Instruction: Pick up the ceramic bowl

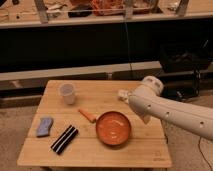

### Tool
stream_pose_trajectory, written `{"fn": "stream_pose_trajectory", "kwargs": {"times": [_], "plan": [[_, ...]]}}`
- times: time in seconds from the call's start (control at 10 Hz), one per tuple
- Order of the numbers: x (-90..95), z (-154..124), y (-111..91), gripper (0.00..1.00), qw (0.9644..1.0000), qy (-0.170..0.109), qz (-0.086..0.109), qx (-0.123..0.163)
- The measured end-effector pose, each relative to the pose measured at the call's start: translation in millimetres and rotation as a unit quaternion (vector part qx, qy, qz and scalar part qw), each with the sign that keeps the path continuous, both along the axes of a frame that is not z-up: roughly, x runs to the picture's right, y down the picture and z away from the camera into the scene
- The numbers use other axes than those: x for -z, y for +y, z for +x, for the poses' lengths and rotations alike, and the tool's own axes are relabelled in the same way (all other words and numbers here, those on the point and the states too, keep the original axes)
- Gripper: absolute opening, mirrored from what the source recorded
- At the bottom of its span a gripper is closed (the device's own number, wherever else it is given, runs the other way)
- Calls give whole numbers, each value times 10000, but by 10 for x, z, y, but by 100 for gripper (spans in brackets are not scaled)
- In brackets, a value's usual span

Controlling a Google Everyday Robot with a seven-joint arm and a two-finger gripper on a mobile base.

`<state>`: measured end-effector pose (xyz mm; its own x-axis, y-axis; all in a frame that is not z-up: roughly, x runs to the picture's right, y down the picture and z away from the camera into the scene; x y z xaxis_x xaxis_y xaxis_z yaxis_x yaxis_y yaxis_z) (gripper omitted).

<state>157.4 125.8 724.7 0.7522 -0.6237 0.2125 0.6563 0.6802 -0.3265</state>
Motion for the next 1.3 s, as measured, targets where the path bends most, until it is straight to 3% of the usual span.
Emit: {"fn": "stream_pose_trajectory", "kwargs": {"times": [0.7,1.3], "plan": [[9,-95,70,80,9970,-522,-90,558],[-79,-196,170,80,9908,-886,-126,1011]]}}
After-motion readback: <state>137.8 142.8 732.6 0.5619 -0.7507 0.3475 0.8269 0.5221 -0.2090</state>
